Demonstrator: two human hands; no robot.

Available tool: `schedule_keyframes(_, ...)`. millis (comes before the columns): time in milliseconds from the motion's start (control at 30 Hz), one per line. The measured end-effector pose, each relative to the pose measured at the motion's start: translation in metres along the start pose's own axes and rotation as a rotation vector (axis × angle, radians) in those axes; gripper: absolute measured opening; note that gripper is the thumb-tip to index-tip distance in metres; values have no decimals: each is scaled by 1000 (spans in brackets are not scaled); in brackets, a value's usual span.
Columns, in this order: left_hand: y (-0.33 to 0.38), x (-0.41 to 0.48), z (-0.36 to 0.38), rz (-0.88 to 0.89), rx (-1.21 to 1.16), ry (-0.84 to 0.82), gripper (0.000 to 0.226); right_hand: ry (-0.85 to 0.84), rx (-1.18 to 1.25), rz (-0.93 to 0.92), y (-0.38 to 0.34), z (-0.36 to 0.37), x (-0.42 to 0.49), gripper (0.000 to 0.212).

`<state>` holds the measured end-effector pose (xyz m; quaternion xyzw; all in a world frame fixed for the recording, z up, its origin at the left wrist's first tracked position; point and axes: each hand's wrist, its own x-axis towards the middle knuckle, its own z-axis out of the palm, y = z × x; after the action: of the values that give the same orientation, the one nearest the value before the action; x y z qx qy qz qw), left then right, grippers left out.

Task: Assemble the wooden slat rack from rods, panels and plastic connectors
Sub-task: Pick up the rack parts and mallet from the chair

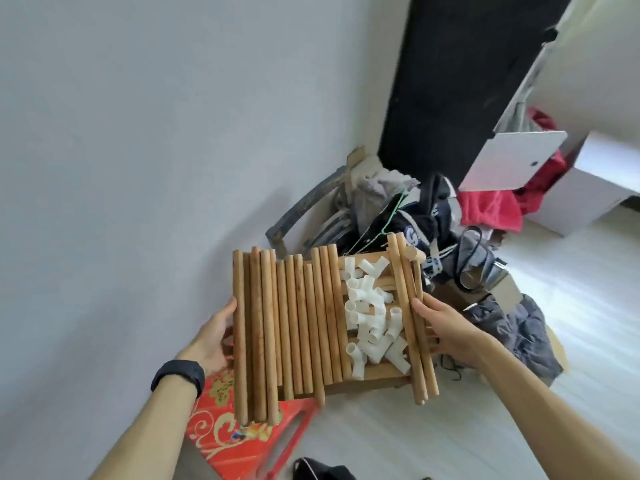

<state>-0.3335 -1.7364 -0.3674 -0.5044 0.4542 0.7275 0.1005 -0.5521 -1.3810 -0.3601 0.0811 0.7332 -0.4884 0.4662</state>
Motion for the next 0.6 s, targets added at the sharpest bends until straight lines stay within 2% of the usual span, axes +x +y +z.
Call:
schedule_keyframes(133,31,-4,109,48,183,-96,61,150,78,-65,19,-92,-41,19)
schedule_keyframes(233,48,-14,205,82,313,-110,81,256,155,-100,39,-166,-76,18)
schedule_keyframes(400,55,-39,374,113,458,-259,76,410,231,-180,79,-299,-142,22)
schedule_keyframes(600,58,-81,575,178,669,-363,70,622,259,-239,106,-439,-212,22)
